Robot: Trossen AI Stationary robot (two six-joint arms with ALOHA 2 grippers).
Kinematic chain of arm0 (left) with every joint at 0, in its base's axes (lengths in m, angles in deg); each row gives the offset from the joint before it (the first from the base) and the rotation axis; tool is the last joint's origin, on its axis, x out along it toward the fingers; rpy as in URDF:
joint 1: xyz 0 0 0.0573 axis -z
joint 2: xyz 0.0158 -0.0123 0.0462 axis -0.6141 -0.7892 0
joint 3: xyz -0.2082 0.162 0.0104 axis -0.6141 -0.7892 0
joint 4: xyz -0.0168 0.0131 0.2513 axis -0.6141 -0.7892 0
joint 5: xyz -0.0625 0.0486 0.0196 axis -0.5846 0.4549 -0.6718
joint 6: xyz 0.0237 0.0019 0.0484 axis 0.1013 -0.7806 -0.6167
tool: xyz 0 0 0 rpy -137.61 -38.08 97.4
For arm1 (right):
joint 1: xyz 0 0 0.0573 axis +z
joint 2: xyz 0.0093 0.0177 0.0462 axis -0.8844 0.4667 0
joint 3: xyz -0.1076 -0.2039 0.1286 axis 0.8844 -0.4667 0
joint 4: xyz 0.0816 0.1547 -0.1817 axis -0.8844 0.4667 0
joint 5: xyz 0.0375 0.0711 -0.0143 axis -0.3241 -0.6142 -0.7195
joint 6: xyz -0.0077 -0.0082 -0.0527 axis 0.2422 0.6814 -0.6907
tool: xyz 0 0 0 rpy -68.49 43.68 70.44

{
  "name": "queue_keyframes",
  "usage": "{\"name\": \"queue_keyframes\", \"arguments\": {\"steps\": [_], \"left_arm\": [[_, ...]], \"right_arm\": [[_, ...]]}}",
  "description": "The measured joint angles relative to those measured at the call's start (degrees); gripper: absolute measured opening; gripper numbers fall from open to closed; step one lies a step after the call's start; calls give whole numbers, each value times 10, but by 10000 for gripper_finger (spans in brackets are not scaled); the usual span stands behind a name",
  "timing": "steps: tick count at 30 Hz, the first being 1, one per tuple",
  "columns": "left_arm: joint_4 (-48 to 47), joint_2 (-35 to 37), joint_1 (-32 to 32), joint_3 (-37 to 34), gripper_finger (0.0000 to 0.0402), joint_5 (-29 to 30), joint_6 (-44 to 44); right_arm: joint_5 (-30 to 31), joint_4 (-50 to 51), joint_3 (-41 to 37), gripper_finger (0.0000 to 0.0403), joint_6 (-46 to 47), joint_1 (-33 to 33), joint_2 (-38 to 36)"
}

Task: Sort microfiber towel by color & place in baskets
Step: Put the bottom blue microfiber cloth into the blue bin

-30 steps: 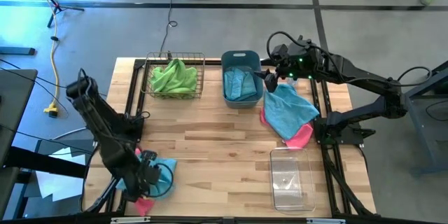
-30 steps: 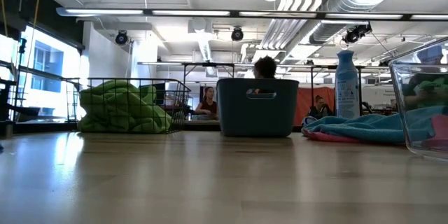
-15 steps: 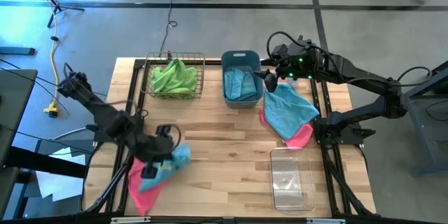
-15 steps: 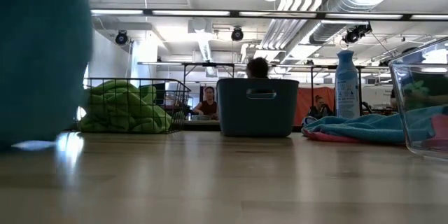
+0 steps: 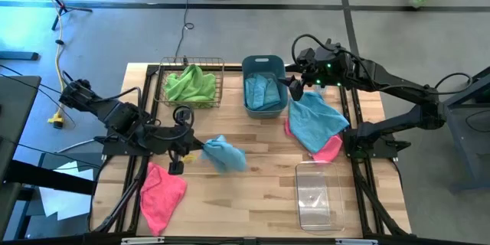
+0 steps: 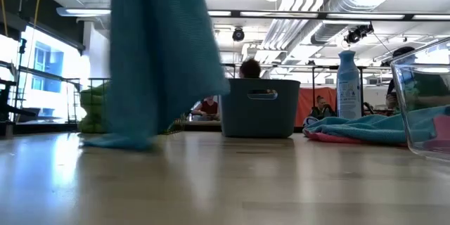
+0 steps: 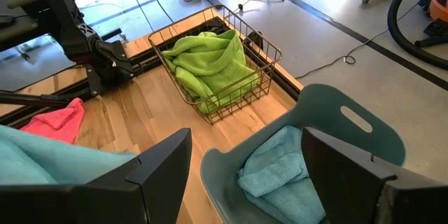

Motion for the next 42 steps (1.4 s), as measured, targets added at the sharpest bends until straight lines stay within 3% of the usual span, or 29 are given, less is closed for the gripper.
{"name": "queue_keyframes", "arguments": {"steps": [6, 14, 18, 24, 27, 32, 38, 42], "left_arm": [[-69, 0, 9, -54, 0, -2, 89], [-33, 0, 57, -164, 0, -142, 262], [-32, 0, 68, -166, 0, -101, 279], [-31, -9, 8, -166, 0, -10, 171], [-21, -32, -38, -167, 0, -9, 101], [101, -93, -104, -188, 0, -29, -25], [164, -172, -149, -209, 7, -67, -54], [171, -210, -167, -215, 38, -70, -54]], "right_arm": [[0, 0, 0, 266, 3, 0, 0], [0, 0, 0, 266, 9, 0, 0], [0, 0, 0, 266, 8, 0, 0], [0, 0, 0, 266, 12, 0, 0], [0, 0, 0, 266, 17, 0, 0], [0, 0, 0, 266, 21, 0, 0], [12, 0, 0, 266, 32, 0, 0], [27, 0, 0, 266, 34, 0, 0]]}}
